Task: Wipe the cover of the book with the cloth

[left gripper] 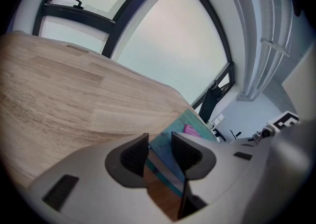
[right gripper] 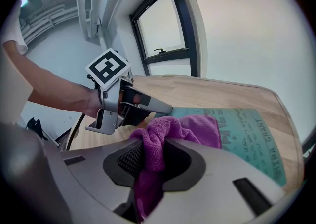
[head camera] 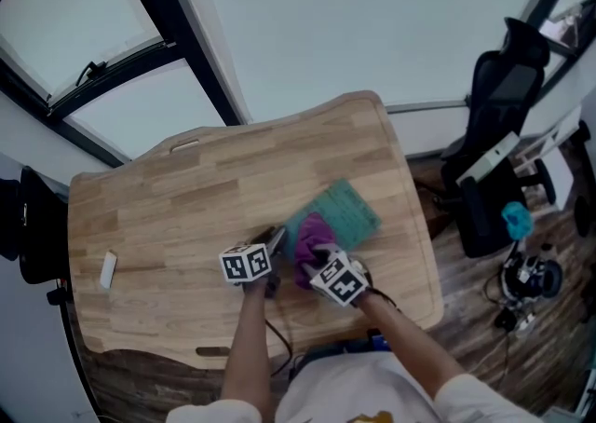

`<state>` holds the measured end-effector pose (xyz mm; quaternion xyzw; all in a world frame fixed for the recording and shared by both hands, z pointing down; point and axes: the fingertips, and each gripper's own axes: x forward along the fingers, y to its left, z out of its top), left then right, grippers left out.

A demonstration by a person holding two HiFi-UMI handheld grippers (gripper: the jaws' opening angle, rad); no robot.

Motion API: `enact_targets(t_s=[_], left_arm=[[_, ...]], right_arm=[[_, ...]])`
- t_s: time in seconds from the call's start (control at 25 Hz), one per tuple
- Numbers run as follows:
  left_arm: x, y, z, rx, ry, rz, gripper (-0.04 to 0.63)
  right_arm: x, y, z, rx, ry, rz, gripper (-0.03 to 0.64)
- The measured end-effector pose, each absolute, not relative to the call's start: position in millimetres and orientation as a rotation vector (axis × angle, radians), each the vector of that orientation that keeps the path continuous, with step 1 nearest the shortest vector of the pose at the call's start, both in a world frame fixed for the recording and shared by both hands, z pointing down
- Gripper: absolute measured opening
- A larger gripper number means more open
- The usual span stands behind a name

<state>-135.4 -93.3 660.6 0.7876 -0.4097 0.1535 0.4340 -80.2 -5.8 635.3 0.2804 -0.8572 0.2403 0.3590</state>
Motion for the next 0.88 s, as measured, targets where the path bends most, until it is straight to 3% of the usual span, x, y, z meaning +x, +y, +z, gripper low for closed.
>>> enact_targets(t_s=[0.88], left_arm=[[-136.8,-94.8,656.5,1.94,-1.015,0.351,0.147]], right_arm=[[-84.7,-0.4,632.0,0.589,-2.254,0.584,0.077]])
